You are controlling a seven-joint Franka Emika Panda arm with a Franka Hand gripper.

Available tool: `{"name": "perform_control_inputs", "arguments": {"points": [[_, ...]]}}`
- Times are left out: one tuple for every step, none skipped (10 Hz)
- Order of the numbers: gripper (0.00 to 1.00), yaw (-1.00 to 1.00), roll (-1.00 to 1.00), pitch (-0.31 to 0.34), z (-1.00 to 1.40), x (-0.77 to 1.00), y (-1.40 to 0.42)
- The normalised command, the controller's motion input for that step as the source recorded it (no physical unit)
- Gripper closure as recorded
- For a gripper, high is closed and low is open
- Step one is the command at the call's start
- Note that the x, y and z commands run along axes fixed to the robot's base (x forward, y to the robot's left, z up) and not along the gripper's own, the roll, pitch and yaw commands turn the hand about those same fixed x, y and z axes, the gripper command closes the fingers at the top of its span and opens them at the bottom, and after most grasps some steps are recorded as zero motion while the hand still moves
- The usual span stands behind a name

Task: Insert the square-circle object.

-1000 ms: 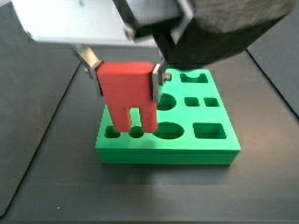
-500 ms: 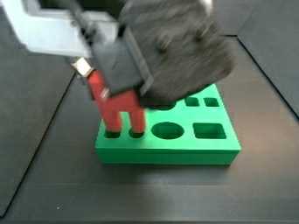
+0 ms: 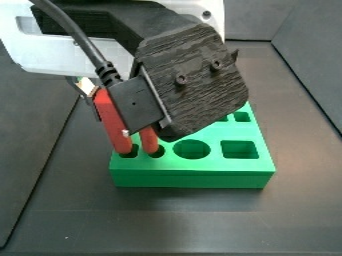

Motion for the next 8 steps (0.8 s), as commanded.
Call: {"name": "perform_control_inputs", "arguments": {"points": [[1.0,-0.04,-0.38,0.0,-0.29,0.1,0.0],[1.0,-0.09,-0.34,0.0,-0.3,0.19,0.0],[1.0,-0.05,-0.31,0.0,-0.31,0.11,0.04],[1.0,-0.02,-0.18,0.003,-0.42,0.13,0.0],[1.0,0.0,0.0,0.034,-0.58,0.15,0.0],[1.0,0.0,0.03,0.014,-0.57,0.05,0.0],[1.0,0.0,0.06,0.0,-0.6,0.0,0.0],[1.0,0.0,0.04,0.0,-0.59,0.0,-0.01]]}}
